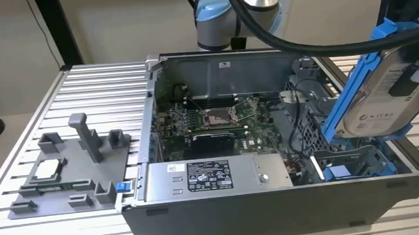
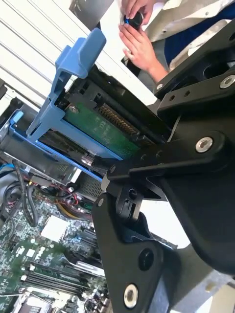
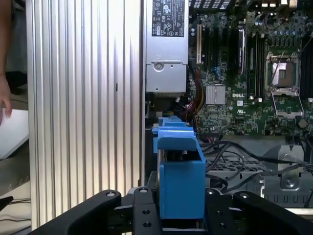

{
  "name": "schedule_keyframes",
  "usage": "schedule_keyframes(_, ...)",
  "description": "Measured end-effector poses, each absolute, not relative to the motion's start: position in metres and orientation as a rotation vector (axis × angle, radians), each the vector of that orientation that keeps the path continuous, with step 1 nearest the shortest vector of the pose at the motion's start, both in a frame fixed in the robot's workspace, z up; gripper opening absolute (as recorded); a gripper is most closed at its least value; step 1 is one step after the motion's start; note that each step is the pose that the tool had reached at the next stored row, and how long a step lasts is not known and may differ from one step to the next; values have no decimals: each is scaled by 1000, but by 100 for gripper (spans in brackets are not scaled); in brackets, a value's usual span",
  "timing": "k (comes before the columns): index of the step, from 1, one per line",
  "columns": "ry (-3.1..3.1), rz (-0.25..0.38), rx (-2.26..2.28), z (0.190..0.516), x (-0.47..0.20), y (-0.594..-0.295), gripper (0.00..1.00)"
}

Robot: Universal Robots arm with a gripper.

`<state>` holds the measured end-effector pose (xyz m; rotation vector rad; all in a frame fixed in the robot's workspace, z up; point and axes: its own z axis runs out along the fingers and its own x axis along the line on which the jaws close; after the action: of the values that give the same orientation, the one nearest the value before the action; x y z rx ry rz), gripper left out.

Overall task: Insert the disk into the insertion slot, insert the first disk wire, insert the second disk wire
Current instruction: 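Insert the disk into the insertion slot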

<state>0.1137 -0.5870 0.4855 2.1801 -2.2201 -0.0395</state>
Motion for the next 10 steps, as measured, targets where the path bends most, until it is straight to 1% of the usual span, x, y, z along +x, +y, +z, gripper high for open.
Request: schedule_keyframes(10,-2220,-40,2180,468,121,-588,0)
